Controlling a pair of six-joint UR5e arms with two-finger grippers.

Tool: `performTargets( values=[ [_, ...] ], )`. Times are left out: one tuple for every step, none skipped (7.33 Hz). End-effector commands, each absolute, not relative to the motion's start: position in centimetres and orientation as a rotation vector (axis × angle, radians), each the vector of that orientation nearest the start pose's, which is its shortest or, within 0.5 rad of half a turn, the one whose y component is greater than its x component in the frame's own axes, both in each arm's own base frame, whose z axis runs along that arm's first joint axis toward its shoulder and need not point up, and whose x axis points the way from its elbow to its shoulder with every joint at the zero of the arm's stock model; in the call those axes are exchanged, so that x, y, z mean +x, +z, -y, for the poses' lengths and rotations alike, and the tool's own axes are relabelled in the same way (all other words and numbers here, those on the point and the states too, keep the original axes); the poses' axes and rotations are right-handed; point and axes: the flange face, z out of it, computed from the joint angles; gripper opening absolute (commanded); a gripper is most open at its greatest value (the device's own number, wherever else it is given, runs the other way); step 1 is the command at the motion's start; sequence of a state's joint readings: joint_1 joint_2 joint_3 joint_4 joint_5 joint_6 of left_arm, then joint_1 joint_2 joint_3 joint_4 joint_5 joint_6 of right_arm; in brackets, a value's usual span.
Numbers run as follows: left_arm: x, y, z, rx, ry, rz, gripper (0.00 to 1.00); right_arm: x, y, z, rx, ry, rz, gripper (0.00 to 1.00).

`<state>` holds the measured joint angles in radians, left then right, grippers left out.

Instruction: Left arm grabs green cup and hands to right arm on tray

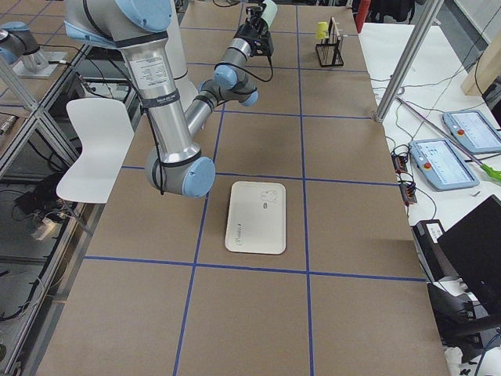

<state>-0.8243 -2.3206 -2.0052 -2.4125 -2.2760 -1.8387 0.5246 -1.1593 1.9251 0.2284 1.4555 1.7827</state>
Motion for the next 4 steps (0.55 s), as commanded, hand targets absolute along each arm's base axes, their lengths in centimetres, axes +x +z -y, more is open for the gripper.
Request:
performTargets(
  values=[
    [26.1,-1.2,38.9,0.115,-0.022,-1.906,1.0,-29.4,14.6,34.1,-0.639,-0.609,-3.562,0.0],
    [26.0,-1.1,39.0,0.119,-0.026,-1.905,1.0,-29.5,14.7,34.3,-0.659,-0.661,-3.604,0.0],
    [26.3,-0.8,39.3,0.125,-0.024,-1.895,1.0,-29.6,14.2,35.5,-0.729,-0.774,-3.671,0.0],
    [26.6,-0.5,39.7,0.142,-0.018,-1.881,1.0,-29.5,13.4,36.8,-0.789,-0.858,-3.775,0.0]
  ],
)
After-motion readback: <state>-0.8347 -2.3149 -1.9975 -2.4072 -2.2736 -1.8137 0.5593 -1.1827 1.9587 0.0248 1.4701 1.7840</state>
